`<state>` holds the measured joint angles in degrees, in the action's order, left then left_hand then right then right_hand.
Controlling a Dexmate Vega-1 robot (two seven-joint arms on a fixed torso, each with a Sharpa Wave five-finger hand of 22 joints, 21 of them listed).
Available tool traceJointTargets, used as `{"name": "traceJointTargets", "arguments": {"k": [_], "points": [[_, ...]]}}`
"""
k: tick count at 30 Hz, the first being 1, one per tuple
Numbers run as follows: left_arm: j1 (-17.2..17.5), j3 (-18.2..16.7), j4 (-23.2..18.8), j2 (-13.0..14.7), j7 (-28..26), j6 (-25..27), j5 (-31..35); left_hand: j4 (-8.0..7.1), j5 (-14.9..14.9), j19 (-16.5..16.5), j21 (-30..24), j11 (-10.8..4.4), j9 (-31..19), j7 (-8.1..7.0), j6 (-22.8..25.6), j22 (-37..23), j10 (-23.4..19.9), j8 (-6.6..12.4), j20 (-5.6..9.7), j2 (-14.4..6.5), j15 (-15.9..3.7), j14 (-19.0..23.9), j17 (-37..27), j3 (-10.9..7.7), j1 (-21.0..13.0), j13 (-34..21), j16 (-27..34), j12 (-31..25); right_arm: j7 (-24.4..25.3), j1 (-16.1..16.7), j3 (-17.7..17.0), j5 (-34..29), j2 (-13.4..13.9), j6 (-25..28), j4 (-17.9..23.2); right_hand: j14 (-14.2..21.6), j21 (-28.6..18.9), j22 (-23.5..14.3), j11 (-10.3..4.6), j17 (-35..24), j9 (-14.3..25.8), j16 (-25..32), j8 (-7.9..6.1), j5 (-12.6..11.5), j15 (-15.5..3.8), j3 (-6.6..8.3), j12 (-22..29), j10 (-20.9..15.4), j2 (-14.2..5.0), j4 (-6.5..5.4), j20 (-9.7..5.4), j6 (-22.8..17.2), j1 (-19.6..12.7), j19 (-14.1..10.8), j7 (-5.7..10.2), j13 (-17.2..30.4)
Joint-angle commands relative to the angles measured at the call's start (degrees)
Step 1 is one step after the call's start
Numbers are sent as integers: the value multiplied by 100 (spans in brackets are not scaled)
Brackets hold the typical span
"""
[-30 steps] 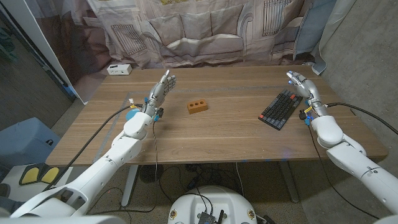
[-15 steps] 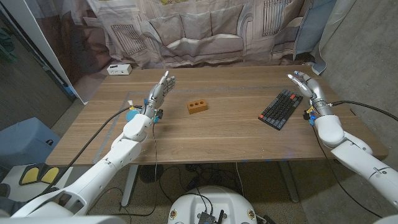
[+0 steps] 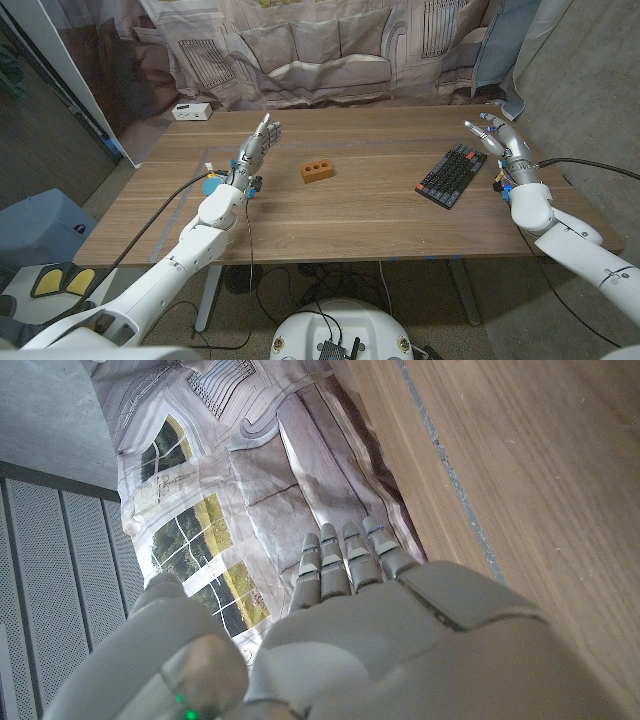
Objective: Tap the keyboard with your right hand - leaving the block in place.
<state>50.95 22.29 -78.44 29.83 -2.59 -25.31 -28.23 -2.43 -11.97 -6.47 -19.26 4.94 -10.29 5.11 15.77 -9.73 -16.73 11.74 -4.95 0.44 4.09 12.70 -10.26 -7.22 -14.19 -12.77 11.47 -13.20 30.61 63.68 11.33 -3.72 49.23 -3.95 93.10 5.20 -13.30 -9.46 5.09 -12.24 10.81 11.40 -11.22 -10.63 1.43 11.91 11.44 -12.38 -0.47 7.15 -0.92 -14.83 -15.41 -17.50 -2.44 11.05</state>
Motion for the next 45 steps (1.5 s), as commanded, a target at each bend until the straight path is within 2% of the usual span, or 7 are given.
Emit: {"name": "traceJointTargets", "arguments": {"k": [1,17,22,25,34,36,45], "points": [[32,-21,-45,9,-3,-40,9,33,-14,-39,30,1,-6,5,51,-32,-38,9,-7,21,-7,59,-8,-2,-62,-9,38,-17,107,-51,162,-465,231,910,329,-4,27,-32,-19,-8,7,13,11,-24,-26,-21,-12,2,10,2,-26,2,-10,-17,53,29],[116,-41,-87,-10,-65,-125,45,45,-11,-79,66,-30,-7,11,142,-33,-105,18,-13,-1,-10,111,-8,-5,-78,15,34,-29,-157,-297,365,-409,346,1577,464,-335,228,-41,-160,-7,7,-49,-59,-25,26,-68,-71,322,-22,-35,81,-211,85,354,378,31],[136,-46,-120,3,-75,-118,52,49,-10,-91,76,-37,-8,21,172,-33,-118,21,-10,-7,-31,128,-8,-5,-82,22,33,-30,-211,-367,423,-409,388,1784,521,-471,283,-46,-219,-2,6,-63,-95,-24,45,-76,-76,428,-38,-35,240,-375,100,537,496,32],[143,-47,-133,10,-76,-111,55,51,-9,-97,83,-37,-8,23,177,-33,-120,18,-9,-10,-35,137,-8,-5,-84,26,33,-28,-280,-429,466,-395,407,1959,565,-590,312,-50,-273,1,5,-77,-102,-23,58,-81,-79,505,-51,-37,368,-452,113,690,563,32],[151,-37,-132,-10,-67,-108,42,59,-6,-118,108,-28,-8,76,231,-34,-169,21,6,-21,-25,153,-8,-5,-92,39,24,-37,-425,-692,698,-400,401,2188,440,-852,356,-60,-319,8,2,-77,-163,-14,21,-84,-73,692,-117,-46,432,-844,152,1185,642,33],[151,-32,-143,-3,-67,-86,45,60,-5,-121,113,-23,-8,79,251,-34,-167,25,9,-23,-31,162,-8,-5,-93,42,25,-34,-418,-725,726,-397,395,2237,422,-1068,372,-62,-326,10,2,-114,-179,-10,47,-84,-67,740,-134,-43,416,-967,159,1411,678,34],[180,-22,-176,-8,-89,-34,32,66,-3,-132,134,-49,-8,69,270,-34,-166,18,8,-31,-43,165,-8,-4,-98,51,15,-25,-568,-806,800,-301,484,2548,498,-1590,364,-74,-343,9,1,-120,-102,0,38,-85,-111,1106,-179,-38,433,-1025,194,2016,758,36]]}}
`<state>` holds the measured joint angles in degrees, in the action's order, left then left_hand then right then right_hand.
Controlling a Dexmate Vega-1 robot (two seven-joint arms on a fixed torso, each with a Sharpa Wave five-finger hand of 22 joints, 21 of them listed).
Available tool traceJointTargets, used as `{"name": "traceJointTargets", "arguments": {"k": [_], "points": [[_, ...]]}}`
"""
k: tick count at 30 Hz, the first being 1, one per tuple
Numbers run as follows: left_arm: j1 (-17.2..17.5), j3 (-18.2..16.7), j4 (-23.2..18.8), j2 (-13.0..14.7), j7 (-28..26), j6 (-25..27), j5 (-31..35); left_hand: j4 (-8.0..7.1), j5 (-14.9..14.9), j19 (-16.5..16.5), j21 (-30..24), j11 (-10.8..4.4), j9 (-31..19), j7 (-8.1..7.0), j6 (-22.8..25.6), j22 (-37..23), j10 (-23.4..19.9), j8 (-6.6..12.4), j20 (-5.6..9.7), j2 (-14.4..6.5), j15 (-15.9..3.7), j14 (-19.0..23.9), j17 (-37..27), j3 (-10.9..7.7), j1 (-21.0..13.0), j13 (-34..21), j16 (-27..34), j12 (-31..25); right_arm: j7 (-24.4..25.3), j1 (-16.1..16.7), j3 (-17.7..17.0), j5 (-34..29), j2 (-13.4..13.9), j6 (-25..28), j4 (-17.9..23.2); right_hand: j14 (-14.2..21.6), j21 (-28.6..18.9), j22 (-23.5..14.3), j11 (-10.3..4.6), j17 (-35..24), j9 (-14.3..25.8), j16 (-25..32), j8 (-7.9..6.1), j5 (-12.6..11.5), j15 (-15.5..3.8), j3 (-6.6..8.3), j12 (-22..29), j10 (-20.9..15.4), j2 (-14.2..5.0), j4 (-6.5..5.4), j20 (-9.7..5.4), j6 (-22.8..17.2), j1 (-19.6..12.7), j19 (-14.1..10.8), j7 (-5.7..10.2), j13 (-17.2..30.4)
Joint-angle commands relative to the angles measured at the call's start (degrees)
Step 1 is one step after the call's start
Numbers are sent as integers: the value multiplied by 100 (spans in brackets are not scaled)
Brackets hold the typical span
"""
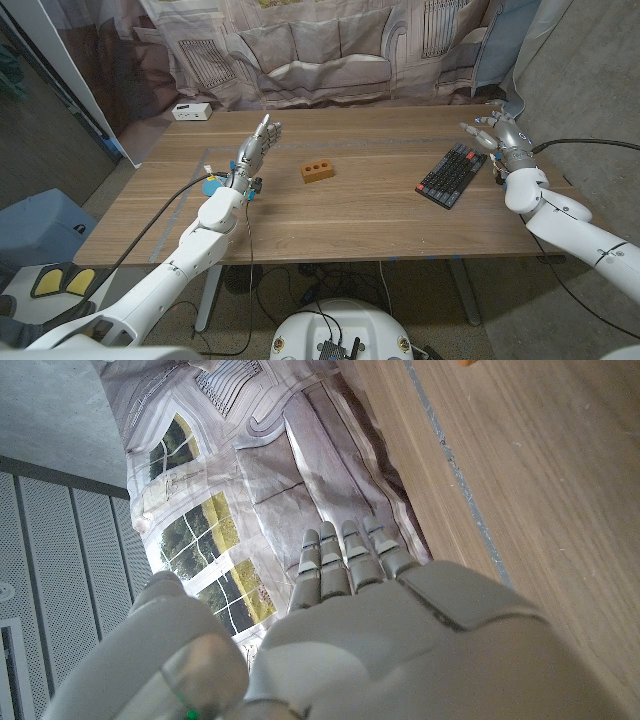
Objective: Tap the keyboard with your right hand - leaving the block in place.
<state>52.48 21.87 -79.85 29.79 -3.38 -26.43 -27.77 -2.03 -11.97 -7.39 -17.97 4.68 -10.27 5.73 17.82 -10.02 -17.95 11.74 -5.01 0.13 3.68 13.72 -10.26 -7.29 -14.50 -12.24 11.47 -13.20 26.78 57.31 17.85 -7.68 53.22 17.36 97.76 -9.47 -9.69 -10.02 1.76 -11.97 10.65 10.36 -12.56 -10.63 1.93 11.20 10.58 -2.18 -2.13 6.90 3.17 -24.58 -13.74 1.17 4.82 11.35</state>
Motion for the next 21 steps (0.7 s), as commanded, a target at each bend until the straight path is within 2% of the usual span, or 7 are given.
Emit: {"name": "traceJointTargets", "arguments": {"k": [1,6,14,17,21], "points": [[28,22,-39,-3,-10,87,-15,26,-3,-42,6,-19,-10,8,66,-5,-44,18,13,-1,0,65,-8,3,-68,-1,15,-25,-217,-185,162,107,98,455,43,-151,-1,-19,-11,-18,17,-13,33,1,-13,-13,-26,116,-16,-13,37,-62,30,187,42,6],[43,21,-58,-7,-38,94,-6,28,-2,-47,15,-15,-10,-3,76,-6,-38,16,15,-3,1,66,-8,4,-70,3,12,-20,-375,-326,276,119,127,730,72,-302,-3,-23,-49,-19,17,-9,41,8,-4,-14,-31,257,-35,-16,48,-112,51,411,58,6],[87,20,-106,-4,-82,131,-7,33,1,-58,31,5,-10,1,97,-6,-38,12,7,-8,9,70,-8,6,-72,9,5,-13,-639,-510,366,301,162,901,19,-424,-25,-26,-43,-29,17,9,63,16,10,-36,-43,449,-40,-42,43,-129,118,563,21,5],[106,15,-125,-3,-107,132,2,35,2,-61,40,1,-10,4,111,-7,-42,12,7,-9,8,69,-8,8,-72,12,2,-12,-823,-586,398,408,207,984,28,-462,-31,-28,-26,-42,18,26,76,20,7,-65,-41,520,-44,-87,46,-129,205,639,-1,6],[127,8,-152,5,-132,130,17,37,4,-66,48,4,-10,2,115,-7,-43,8,2,-12,14,69,-8,9,-73,15,-2,-9,-1038,-725,481,491,252,1165,46,-524,-59,-33,-24,-68,19,61,81,17,4,-156,-6,580,-22,-197,17,-185,434,750,-167,6]]}}
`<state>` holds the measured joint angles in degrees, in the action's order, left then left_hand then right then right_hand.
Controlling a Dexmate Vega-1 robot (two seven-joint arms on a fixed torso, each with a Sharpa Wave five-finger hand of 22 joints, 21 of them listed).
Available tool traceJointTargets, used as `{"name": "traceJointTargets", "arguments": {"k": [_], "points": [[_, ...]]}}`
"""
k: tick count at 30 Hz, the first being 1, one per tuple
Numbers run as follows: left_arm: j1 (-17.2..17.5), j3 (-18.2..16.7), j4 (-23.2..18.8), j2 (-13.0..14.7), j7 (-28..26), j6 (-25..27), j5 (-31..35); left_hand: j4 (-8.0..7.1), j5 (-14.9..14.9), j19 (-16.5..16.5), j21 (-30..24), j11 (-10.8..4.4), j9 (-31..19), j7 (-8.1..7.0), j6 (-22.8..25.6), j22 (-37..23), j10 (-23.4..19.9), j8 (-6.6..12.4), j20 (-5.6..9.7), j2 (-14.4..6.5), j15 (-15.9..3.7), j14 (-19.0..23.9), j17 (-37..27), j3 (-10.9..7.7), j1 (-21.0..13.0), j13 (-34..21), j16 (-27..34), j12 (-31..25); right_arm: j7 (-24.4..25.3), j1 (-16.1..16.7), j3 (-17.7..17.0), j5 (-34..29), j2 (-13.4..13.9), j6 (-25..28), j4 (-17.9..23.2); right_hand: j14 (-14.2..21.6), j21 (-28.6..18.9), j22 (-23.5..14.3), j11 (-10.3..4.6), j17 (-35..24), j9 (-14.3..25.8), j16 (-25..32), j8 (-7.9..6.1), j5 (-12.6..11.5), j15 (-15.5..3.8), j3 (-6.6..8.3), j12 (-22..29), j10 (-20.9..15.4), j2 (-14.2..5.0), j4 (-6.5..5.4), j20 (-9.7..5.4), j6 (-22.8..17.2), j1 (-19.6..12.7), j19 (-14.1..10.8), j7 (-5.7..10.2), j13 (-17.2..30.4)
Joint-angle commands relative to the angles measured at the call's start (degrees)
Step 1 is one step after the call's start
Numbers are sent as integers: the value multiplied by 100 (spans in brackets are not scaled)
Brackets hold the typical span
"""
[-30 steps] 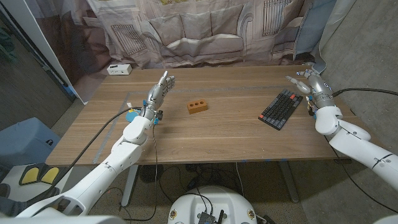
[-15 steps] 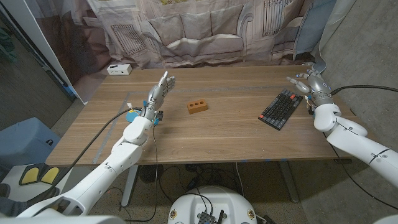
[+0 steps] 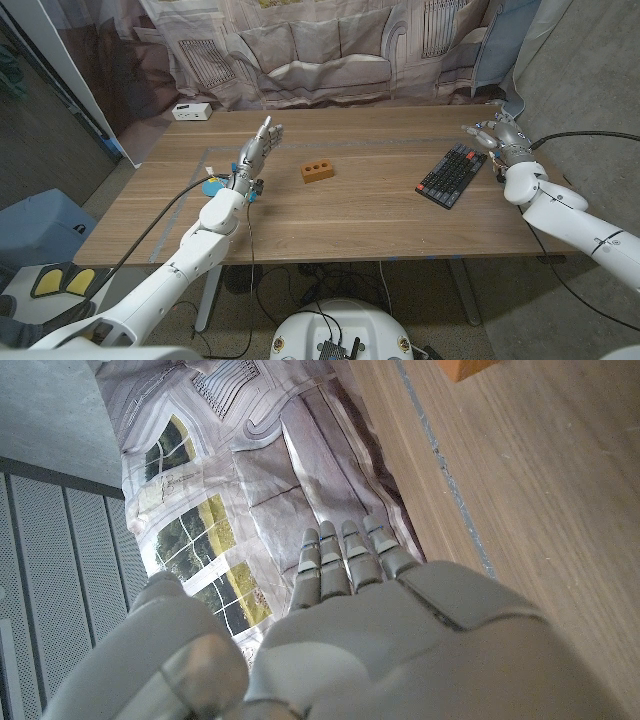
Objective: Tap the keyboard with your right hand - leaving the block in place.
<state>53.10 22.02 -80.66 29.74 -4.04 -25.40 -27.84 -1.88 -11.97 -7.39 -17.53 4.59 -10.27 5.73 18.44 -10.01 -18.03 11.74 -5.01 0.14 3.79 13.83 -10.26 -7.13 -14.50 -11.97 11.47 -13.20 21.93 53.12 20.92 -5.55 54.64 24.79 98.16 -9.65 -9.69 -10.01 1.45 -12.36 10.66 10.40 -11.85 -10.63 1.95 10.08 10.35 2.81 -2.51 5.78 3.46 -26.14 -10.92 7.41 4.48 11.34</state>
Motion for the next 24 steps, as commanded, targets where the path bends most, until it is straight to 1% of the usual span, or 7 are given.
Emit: {"name": "traceJointTargets", "arguments": {"k": [1,6,12,13,16,19,24], "points": [[70,-8,-81,15,-74,38,26,22,4,-67,7,21,-11,0,58,-8,-41,8,0,-12,4,58,-8,-7,-73,-12,-3,-11,-586,-338,200,282,122,458,8,-513,-61,-35,10,-34,18,64,12,15,6,-64,24,84,21,-109,-18,-40,202,154,-177,7],[88,-6,-94,16,-79,100,-8,25,6,-86,13,22,-11,3,75,-8,-50,8,10,-15,13,67,-8,-5,-74,-8,-3,-11,-710,-495,329,285,150,633,7,-516,-68,-37,16,-43,19,81,19,10,11,-101,42,76,24,-159,-9,-47,299,195,-189,6],[92,-4,-108,23,-76,106,-7,27,8,-98,22,15,-11,0,80,-9,-57,3,17,-18,5,76,-8,-4,-75,-4,-4,-10,-832,-642,465,297,160,702,-46,-524,-83,-38,21,-55,19,99,17,2,14,-151,60,68,31,-223,3,-82,428,232,-178,5],[94,-5,-114,25,-78,111,-8,28,8,-98,25,15,-11,-4,82,-9,-57,2,18,-19,4,77,-8,-4,-75,-3,-5,-9,-835,-660,477,308,148,694,-66,-527,-87,-39,18,-58,19,104,4,-1,9,-167,64,69,34,-243,9,-127,469,244,-190,4],[107,-6,-137,34,-81,140,-19,30,9,-107,30,29,-11,1,87,-9,-59,0,31,-22,7,77,-8,-4,-77,-1,-7,-7,-864,-718,523,332,122,696,-118,-546,-121,-39,21,-74,18,126,-39,-23,-3,-247,72,108,45,-348,6,-315,675,257,-355,2],[116,-12,-145,39,-84,163,-40,31,10,-111,36,35,-11,7,87,-9,-61,-4,44,-26,27,82,-8,-4,-78,0,-8,-6,-944,-783,549,408,91,731,-167,-553,-129,-38,35,-81,17,135,-67,-36,-9,-278,74,128,39,-398,4,-434,763,271,-405,1],[126,-23,-157,47,-103,133,-15,33,12,-121,45,30,-12,3,96,-10,-66,-7,42,-30,23,82,-8,-4,-79,3,-11,-4,-1049,-894,641,434,97,723,-246,-627,-122,-39,12,-92,16,122,-56,-54,-30,-310,51,223,13,-469,-6,-464,870,334,-445,-1]]}}
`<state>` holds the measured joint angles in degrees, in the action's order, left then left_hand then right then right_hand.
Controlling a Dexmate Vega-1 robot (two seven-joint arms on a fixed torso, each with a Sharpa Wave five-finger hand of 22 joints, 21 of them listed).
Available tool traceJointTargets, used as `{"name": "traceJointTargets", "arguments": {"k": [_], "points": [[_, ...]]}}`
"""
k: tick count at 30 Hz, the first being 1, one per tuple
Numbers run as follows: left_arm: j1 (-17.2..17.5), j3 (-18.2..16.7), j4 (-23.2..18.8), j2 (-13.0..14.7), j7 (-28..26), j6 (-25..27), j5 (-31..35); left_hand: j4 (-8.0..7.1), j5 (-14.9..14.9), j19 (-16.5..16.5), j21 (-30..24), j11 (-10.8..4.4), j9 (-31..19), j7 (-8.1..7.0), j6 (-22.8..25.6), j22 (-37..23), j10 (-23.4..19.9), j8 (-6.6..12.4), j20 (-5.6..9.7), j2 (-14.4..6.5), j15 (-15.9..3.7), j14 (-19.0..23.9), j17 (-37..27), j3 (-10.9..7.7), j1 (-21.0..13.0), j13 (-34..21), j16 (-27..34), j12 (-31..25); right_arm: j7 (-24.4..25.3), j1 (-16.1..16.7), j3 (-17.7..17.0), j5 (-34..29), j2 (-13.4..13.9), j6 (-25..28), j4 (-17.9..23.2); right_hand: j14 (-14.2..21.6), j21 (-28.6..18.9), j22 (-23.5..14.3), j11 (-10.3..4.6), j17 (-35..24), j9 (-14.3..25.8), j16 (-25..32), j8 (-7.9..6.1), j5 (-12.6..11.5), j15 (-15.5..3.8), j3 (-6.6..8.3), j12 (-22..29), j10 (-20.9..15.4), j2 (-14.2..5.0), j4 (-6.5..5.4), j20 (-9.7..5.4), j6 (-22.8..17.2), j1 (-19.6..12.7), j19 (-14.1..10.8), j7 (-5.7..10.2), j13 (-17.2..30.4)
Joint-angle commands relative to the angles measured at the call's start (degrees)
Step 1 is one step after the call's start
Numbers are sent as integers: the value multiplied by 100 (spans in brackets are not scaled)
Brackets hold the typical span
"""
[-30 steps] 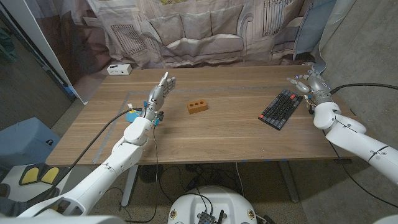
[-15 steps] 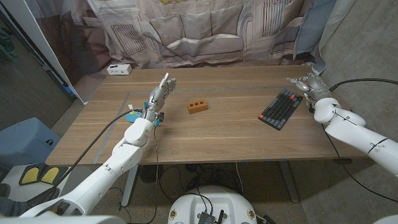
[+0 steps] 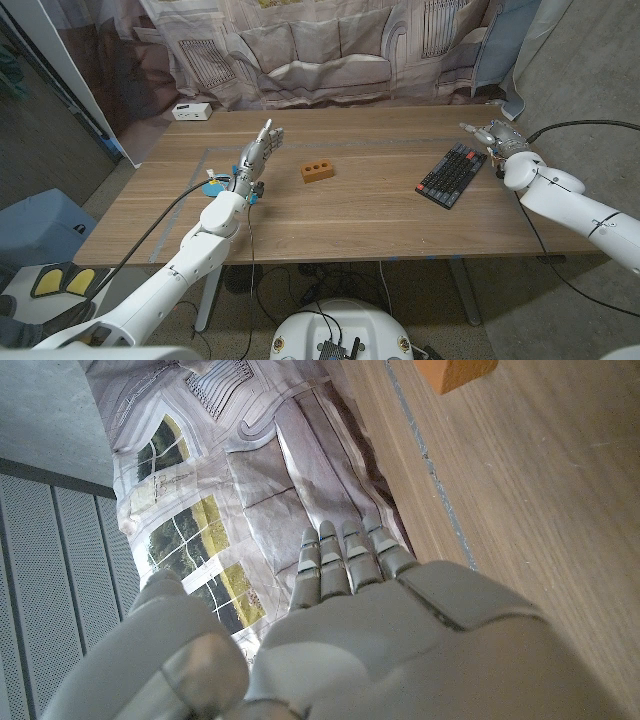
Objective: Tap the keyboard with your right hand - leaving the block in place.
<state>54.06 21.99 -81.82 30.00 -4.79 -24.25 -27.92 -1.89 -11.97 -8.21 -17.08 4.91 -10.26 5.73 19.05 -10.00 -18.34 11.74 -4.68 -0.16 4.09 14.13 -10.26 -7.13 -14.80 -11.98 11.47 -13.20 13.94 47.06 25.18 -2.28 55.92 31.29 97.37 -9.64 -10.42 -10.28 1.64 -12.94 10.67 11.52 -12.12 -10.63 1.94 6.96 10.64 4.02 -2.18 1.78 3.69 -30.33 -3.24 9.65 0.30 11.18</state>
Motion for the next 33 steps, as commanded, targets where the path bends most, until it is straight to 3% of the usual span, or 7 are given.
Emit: {"name": "traceJointTargets", "arguments": {"k": [1,14,33], "points": [[29,-22,-37,21,-25,6,-5,35,12,-40,1,-2,-12,3,34,-11,-36,-8,6,-1,-9,53,-8,-4,-50,5,-12,-4,-273,-313,237,106,-33,95,-175,-638,-48,-13,-29,-35,15,10,-20,-58,-31,-6,16,129,-24,-85,-32,-37,124,127,-18,14],[38,-39,-9,12,-20,-40,-14,40,15,-50,23,-15,-13,4,42,-11,-39,-16,14,-10,-20,64,-8,-3,-52,10,-14,2,-496,-644,602,-41,-124,276,-434,-736,8,-9,-54,-38,13,-5,-1,-78,-49,-62,9,238,-5,-158,-96,-85,219,391,44,9],[73,-11,-26,11,-19,36,-40,49,20,-65,64,-11,-13,-5,52,-13,-47,-31,4,-27,-15,65,-8,-3,-58,18,-25,11,-723,-1065,958,-165,-322,688,-792,-788,-20,-6,-67,-33,12,-7,1,-91,-44,-95,13,295,12,-194,-100,-142,244,421,103,6]]}}
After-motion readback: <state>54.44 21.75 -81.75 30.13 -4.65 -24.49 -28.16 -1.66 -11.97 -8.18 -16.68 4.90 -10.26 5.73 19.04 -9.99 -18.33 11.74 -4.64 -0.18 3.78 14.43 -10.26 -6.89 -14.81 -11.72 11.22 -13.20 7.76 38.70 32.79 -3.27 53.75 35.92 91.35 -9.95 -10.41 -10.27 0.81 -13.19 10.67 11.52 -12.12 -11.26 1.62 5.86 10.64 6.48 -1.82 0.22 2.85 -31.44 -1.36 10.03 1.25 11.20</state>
